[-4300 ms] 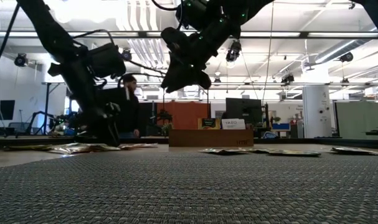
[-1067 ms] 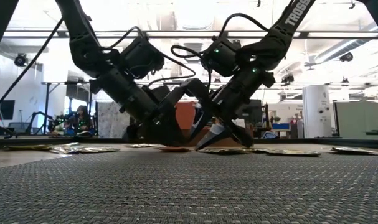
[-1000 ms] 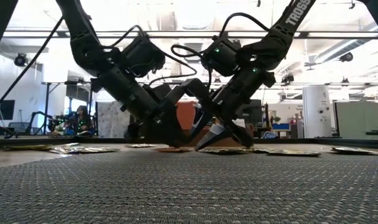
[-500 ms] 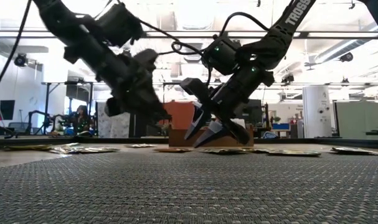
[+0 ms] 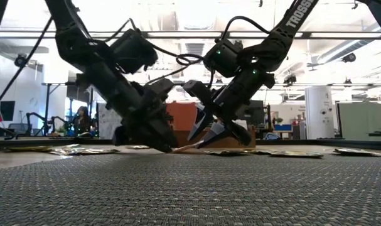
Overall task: Pick & Place Tea
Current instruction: Put the orange tea bag into the middle section of the wooden organizer
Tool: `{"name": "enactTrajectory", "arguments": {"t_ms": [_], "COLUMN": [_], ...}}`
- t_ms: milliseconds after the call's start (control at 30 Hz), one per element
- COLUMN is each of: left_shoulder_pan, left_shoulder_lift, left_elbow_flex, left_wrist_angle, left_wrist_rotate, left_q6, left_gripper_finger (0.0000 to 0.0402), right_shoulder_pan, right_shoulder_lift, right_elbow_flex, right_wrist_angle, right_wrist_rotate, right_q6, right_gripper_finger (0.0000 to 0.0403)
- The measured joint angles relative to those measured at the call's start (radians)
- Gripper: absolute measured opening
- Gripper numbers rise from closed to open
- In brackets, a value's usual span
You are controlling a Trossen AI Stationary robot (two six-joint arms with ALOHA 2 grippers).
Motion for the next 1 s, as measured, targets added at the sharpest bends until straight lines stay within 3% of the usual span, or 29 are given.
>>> {"name": "enactTrajectory", "arguments": {"t_ms": [133,433,733,800,1000], "left_shoulder_pan": [0.000,0.000,0.001,0.001,0.007], "left_shoulder_lift": [0.056,0.056,0.026,-0.006,-0.193], "left_elbow_flex": [0.024,0.032,0.030,0.026,0.025], "left_wrist_angle": [0.006,-0.004,-0.013,-0.035,-0.147], "left_wrist_rotate": [0.007,-0.002,-0.025,-0.070,-0.259], "left_q6": [-0.001,0.009,0.032,0.033,0.055], "left_gripper_finger": [0.0126,0.0125,0.0126,0.0126,0.0126], "right_shoulder_pan": [0.002,0.003,0.002,0.002,-0.043], "right_shoulder_lift": [0.000,0.000,0.000,-0.009,-0.114], "right_elbow_flex": [0.000,-0.001,0.000,0.006,0.042], "right_wrist_angle": [-0.018,-0.025,-0.025,-0.025,-0.105], "right_wrist_rotate": [-0.003,-0.050,-0.048,-0.043,0.051], "right_q6": [-0.006,-0.025,-0.098,-0.144,-0.339], "right_gripper_finger": [0.0119,0.0116,0.0035,0.0016,0.0009]}}
